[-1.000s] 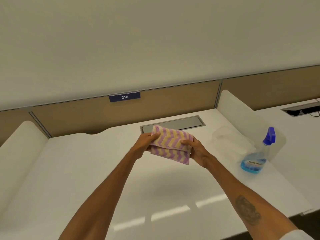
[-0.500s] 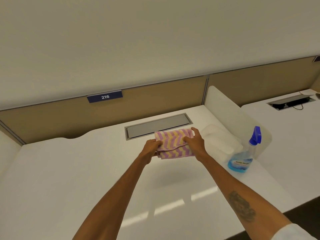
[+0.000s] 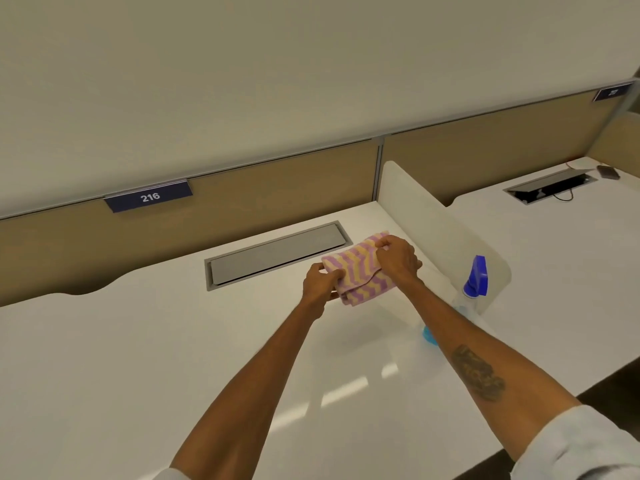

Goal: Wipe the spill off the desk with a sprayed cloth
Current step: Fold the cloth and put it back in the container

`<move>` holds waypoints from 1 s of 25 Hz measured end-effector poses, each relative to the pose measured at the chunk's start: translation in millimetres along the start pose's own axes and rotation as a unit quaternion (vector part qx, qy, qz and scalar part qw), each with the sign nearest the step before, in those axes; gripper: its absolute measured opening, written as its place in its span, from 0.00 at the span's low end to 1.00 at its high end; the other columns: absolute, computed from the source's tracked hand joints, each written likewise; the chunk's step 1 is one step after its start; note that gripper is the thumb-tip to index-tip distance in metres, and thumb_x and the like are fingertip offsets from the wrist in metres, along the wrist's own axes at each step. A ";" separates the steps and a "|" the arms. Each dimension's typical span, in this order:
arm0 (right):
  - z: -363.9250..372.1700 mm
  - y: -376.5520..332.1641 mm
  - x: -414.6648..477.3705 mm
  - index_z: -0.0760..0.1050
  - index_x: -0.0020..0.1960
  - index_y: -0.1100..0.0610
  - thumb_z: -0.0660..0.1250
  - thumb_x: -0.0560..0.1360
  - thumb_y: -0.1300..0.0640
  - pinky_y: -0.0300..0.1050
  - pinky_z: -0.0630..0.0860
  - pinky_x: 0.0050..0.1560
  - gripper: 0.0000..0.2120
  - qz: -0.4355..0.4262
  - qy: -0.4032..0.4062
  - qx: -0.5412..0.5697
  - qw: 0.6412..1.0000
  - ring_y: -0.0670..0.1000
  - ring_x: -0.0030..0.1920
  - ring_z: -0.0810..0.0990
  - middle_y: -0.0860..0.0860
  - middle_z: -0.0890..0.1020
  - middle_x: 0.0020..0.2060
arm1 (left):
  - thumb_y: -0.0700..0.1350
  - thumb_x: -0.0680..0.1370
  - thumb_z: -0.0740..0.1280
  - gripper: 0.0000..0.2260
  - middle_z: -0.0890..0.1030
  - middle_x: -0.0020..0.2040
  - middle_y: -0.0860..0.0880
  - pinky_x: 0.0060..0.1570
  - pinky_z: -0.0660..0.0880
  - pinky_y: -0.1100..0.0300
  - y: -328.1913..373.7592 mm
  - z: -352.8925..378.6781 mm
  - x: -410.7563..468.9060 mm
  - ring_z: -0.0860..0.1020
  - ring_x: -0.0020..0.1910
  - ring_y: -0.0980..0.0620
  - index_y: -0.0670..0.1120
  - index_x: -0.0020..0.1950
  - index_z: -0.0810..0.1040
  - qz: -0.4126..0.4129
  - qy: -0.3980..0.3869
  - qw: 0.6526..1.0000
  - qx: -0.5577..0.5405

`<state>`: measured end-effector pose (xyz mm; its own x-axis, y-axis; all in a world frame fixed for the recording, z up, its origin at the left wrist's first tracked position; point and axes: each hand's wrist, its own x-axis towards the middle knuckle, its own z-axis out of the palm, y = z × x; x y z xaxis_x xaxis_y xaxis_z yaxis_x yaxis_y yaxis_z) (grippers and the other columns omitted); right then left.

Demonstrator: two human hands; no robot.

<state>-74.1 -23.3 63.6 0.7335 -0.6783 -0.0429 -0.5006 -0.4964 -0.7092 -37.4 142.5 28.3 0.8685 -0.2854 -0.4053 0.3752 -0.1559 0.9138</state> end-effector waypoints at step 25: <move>15.1 67.7 98.7 0.72 0.62 0.60 0.63 0.79 0.42 0.53 0.68 0.63 0.23 -0.004 0.069 -0.153 0.986 0.56 0.56 0.76 0.58 0.77 0.55 | 0.50 0.78 0.70 0.18 0.82 0.51 0.46 0.53 0.80 0.54 -21.5 118.0 73.8 0.80 0.44 0.50 0.47 0.65 0.71 0.144 0.042 0.961 0.233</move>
<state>-28.7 -115.7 0.7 0.6790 -0.7305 0.0726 -0.6259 -0.6278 -0.4628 -19.6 13.2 -24.6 0.9448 -0.3061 -0.1165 -0.0531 -0.4939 0.8679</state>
